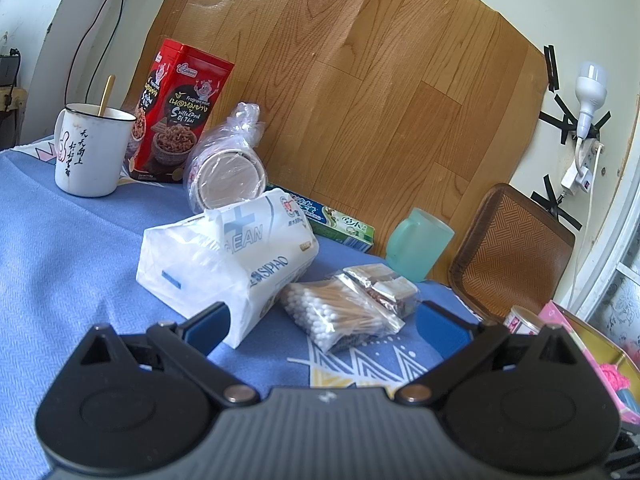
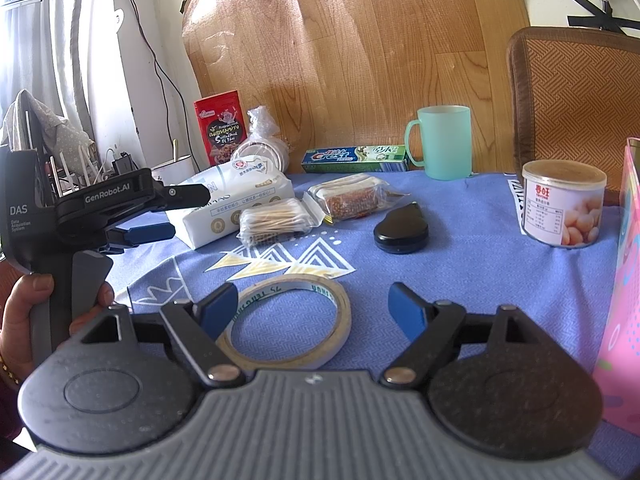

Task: Organize soft objects

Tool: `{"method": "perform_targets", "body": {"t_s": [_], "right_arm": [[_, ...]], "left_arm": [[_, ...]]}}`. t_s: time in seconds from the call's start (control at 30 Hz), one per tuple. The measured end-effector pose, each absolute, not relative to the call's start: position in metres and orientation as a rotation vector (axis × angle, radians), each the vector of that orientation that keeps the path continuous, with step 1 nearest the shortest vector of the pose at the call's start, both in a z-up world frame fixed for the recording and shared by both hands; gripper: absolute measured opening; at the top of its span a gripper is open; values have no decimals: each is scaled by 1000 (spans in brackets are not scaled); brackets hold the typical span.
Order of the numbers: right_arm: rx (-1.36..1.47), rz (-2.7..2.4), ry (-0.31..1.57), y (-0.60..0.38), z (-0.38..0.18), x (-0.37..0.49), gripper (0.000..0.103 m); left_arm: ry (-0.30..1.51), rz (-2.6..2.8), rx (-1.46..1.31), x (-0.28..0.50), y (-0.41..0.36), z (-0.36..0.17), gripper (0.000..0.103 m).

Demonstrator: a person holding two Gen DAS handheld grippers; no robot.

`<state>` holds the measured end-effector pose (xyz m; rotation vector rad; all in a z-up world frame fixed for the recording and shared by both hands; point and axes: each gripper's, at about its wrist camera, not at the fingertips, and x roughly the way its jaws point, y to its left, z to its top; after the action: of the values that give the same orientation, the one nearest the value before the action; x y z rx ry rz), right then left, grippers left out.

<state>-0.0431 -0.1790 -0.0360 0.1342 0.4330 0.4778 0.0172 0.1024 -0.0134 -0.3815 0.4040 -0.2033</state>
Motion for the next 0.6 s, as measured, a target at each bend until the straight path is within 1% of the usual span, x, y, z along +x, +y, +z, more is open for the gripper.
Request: {"method": "perform_targets", "body": {"t_s": [0.6], "right_arm": [[135, 477, 433, -179, -36, -43, 84]], "left_arm": [[406, -205, -372, 16, 102, -13, 102]]}}
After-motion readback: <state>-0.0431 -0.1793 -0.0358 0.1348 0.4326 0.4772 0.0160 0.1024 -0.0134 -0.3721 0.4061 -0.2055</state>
